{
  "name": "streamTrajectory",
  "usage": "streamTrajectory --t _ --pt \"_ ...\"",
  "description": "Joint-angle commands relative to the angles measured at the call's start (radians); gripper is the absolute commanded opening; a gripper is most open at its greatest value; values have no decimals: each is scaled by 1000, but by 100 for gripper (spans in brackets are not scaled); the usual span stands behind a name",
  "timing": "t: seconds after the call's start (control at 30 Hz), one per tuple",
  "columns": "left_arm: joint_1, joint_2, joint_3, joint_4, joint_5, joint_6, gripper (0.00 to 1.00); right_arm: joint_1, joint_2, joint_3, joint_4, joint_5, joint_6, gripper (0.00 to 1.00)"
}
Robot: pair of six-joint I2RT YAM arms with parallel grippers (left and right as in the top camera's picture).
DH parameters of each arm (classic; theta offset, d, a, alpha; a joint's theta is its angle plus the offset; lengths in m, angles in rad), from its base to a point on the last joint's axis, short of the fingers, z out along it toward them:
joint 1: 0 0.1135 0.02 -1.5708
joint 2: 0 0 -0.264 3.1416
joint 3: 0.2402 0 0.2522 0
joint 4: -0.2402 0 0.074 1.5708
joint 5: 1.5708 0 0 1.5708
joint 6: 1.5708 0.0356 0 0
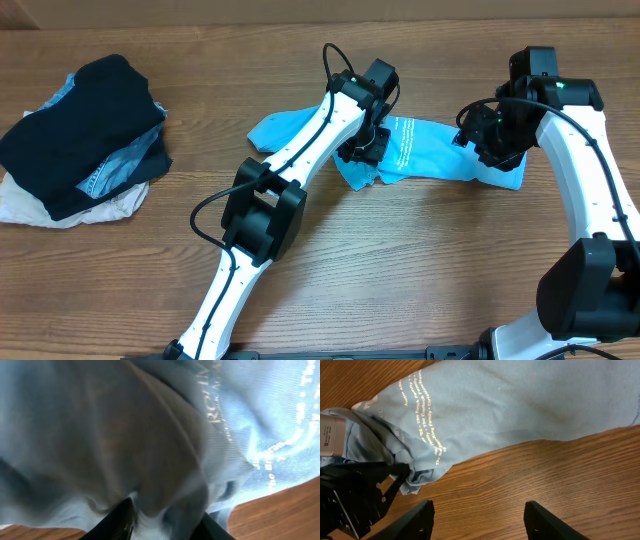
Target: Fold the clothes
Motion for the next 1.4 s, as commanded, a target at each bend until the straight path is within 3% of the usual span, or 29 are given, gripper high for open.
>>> streamTrajectory --t 0.0,0.13,0.3,0.47,0.63,0.8,0.97,1.03,1.23,1.37 --pt "6 -4 -1 -3 -38 -31 45 -4 -27 20 1 2 -8 62" --pt "6 -5 5 -3 -35 -31 44 -4 -27 20 3 3 -8 62" --pt "8 -6 48 19 -37 -26 60 -4 -27 20 5 2 -8 62" --pt "14 -5 47 39 -93 -31 51 -4 -27 20 3 2 -8 62" --pt "18 -5 47 35 -134 -45 49 -4 -27 20 -2 3 -8 62" --pt "18 -5 48 105 28 -30 75 -4 -27 20 0 6 -8 62" --pt "21 -8 53 153 42 -27 77 -4 -27 20 -3 24 -8 62" --pt "25 -8 53 161 23 -57 74 -4 -27 20 -2 25 -8 62" --pt "26 -8 53 108 -88 -103 46 -4 -27 20 0 26 -8 62" --pt "26 -8 53 97 -98 -106 36 -4 -27 20 0 29 -8 62"
